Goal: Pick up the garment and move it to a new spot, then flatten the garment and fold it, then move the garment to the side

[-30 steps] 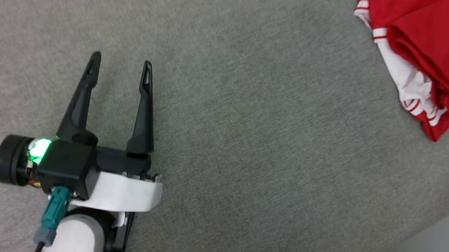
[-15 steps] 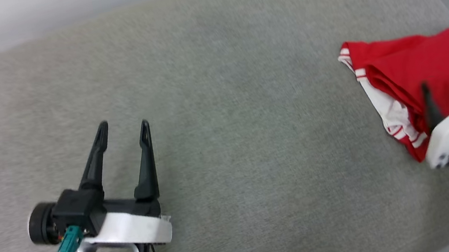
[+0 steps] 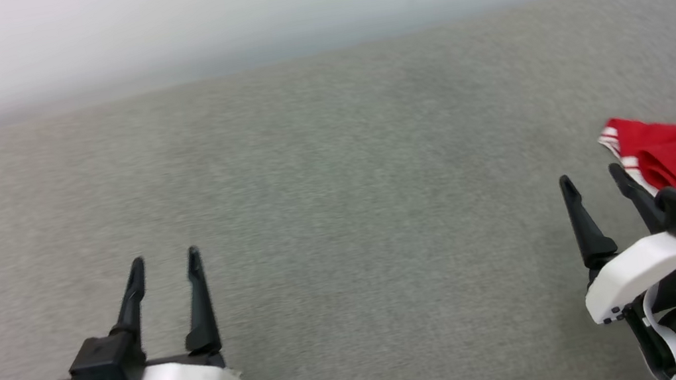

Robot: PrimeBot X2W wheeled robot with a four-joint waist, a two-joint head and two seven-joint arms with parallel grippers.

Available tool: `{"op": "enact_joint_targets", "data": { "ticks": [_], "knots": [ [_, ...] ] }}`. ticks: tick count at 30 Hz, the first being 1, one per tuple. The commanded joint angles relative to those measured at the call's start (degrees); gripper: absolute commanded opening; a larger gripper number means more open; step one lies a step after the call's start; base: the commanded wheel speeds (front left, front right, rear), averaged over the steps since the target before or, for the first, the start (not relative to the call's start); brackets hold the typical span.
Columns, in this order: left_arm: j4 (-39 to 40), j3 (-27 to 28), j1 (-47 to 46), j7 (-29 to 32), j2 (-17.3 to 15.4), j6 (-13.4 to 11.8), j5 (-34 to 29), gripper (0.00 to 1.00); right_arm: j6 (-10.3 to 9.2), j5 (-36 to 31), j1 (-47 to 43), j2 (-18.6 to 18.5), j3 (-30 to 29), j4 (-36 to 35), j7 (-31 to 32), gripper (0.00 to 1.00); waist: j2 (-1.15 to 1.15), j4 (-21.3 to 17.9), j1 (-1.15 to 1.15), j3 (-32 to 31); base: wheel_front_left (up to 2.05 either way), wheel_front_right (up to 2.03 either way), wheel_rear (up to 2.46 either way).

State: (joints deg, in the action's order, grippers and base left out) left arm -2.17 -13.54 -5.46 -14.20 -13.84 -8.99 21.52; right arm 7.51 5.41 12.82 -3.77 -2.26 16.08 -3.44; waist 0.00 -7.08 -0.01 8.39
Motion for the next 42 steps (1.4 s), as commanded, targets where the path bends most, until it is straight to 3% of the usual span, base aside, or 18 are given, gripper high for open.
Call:
{"op": "enact_joint_targets", "data": {
  "ticks": [1,9,20,42],
  "knots": [
    [-0.6,0.5,0.9,-0.4,-0.2,-0.2,0.2,1.00,-0.04,1.0,-1.6,0.3,0.4,-2.3,0.3,1.00,0.00,2.9,0.01,-2.2,0.00,0.00,0.00],
    [-2.4,2.8,3.5,-0.8,-1.6,-0.2,0.2,1.00,-0.04,2.3,-8.0,0.9,1.1,-13.6,2.9,1.00,0.00,5.5,0.01,-5.3,0.00,0.00,0.00],
    [-3.4,1.9,6.8,-1.0,-0.9,0.9,-0.2,1.00,-0.04,3.0,-17.0,1.0,1.4,-23.7,6.0,1.00,0.00,4.7,0.01,-9.1,0.00,0.00,0.00],
    [-5.0,1.8,6.2,-1.1,-0.7,1.6,-1.0,1.00,-0.04,1.8,-18.9,1.0,1.4,-27.3,7.9,1.00,0.00,4.5,0.01,-9.3,0.00,0.00,0.00]
  ]
}}
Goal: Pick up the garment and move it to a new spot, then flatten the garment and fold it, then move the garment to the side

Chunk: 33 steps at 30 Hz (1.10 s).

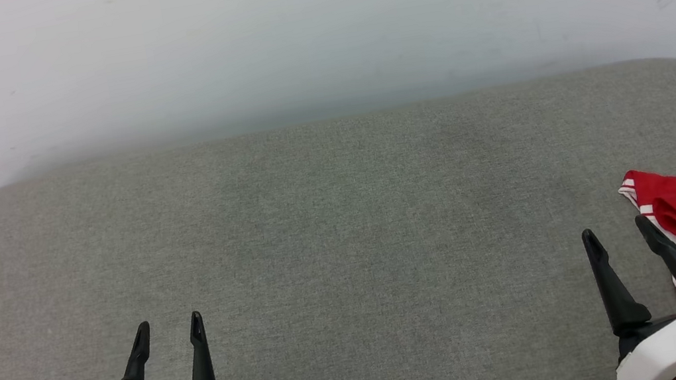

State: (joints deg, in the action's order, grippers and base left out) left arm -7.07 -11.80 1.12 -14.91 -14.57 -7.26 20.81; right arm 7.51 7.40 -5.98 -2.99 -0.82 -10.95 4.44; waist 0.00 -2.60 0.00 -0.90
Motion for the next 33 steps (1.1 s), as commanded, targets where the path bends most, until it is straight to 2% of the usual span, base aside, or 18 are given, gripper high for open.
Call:
{"op": "enact_joint_targets", "data": {
  "ticks": [1,6,7,12,20,33],
  "knots": [
    [-0.1,0.1,-0.4,-0.4,0.0,-0.1,-0.3,1.00,-0.04,-0.1,-0.2,0.2,0.0,-0.3,-0.1,1.00,0.00,0.0,0.00,0.0,0.00,0.00,0.00],
    [-0.1,0.1,-0.5,-0.4,0.1,0.1,-0.3,1.00,-0.04,-0.1,-0.4,0.2,-0.1,-0.6,-0.1,1.00,0.00,0.0,0.00,0.0,0.00,0.00,0.00],
    [-0.1,0.0,0.1,0.1,0.2,0.0,0.0,0.00,0.00,0.1,0.0,0.0,-0.1,0.0,0.0,0.00,0.00,0.0,0.00,0.0,0.00,0.00,0.00],
    [-0.9,0.5,0.1,0.9,0.9,0.6,2.8,0.00,0.00,3.4,-0.3,0.0,0.3,0.9,-0.3,0.00,0.00,0.1,0.00,0.0,0.00,0.00,0.00],
    [-1.7,2.7,-1.0,3.4,2.1,2.3,11.6,0.00,0.00,14.6,1.6,-0.8,0.2,4.2,-0.5,0.00,0.00,0.3,0.00,0.1,0.00,0.00,0.00],
    [-2.7,5.2,-2.2,6.3,3.6,4.4,21.7,0.00,-0.01,27.2,3.6,-1.4,0.2,7.7,-0.9,0.00,0.00,0.5,0.00,0.2,0.00,0.00,0.00]
  ]
}}
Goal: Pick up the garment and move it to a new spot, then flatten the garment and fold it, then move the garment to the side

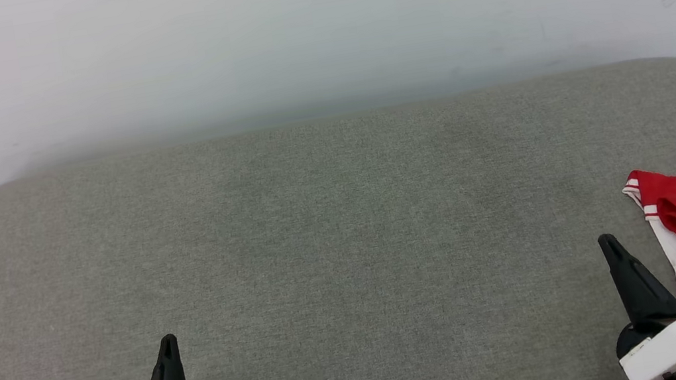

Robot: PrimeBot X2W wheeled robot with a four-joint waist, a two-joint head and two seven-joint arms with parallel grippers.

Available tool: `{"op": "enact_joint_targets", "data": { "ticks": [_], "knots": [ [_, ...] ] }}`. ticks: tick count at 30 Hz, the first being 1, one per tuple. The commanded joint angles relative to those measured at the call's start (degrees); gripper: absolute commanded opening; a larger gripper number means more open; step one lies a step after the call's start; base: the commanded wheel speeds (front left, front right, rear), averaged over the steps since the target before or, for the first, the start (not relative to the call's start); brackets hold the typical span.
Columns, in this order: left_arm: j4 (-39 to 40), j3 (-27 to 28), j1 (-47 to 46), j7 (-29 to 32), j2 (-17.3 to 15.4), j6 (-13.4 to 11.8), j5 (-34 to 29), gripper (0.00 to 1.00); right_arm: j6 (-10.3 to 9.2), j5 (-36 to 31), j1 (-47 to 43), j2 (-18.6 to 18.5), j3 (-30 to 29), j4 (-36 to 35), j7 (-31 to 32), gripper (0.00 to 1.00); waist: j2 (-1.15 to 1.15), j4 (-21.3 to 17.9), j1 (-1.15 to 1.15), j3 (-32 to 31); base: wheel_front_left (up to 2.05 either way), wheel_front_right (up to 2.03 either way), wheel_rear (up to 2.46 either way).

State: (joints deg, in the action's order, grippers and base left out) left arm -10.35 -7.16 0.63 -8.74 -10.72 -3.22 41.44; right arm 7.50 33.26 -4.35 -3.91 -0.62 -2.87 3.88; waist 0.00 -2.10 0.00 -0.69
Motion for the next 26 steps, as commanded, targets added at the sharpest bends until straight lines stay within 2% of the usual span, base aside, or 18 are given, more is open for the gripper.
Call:
{"op": "enact_joint_targets", "data": {
  "ticks": [1,26],
  "knots": [
    [0.6,0.8,-1.8,0.4,-0.1,0.6,1.8,0.00,0.01,2.3,2.1,-0.5,0.0,-0.2,-0.3,0.00,0.00,0.0,0.00,0.0,0.00,0.00,0.00],
    [-0.9,5.3,-3.8,5.6,2.7,4.3,19.4,0.00,0.00,23.7,5.2,-1.1,-0.7,5.8,-0.4,0.00,0.00,0.6,0.00,0.2,0.00,0.00,0.00]
  ]
}}
